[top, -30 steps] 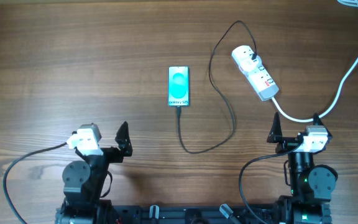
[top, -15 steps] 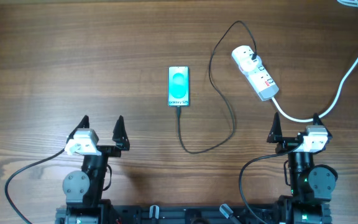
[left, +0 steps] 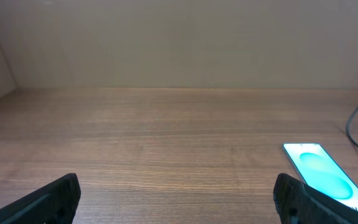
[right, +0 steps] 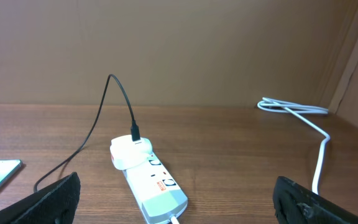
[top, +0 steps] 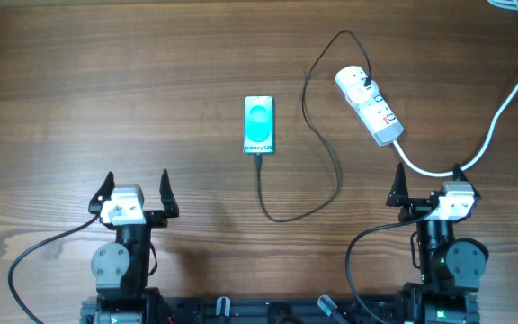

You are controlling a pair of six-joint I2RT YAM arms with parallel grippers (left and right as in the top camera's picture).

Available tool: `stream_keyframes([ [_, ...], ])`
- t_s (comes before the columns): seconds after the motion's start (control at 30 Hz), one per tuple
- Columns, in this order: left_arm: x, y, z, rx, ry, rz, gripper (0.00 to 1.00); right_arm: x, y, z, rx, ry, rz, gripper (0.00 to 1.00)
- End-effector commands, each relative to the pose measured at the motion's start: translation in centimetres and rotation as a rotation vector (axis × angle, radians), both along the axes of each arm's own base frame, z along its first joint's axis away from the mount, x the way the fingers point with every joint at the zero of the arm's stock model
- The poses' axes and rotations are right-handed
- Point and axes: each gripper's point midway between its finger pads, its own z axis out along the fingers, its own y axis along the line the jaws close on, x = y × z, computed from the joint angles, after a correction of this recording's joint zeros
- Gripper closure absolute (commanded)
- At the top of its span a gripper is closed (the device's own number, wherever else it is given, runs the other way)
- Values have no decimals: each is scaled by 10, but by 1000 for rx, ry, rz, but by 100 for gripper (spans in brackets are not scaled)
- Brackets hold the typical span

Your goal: Plug charger to phone and switch on socket

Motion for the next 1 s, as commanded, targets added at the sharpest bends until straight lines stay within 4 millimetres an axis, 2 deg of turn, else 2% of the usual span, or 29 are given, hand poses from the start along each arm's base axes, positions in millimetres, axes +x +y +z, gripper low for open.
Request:
stream_keyframes([
  [0.0,-1,8,0,-21,-9,48,0,0,-1,-1,18,0,-10,0],
  [0.1,-1,12,1,-68,-16,73,0,0,-1,-1,18,0,-10,0],
  [0.27,-1,10,0,-16,-9,54,0,0,-1,-1,18,0,-10,0],
  [0.97,0,6,0,-10,-9,31,0,0,-1,-1,18,0,-10,0],
])
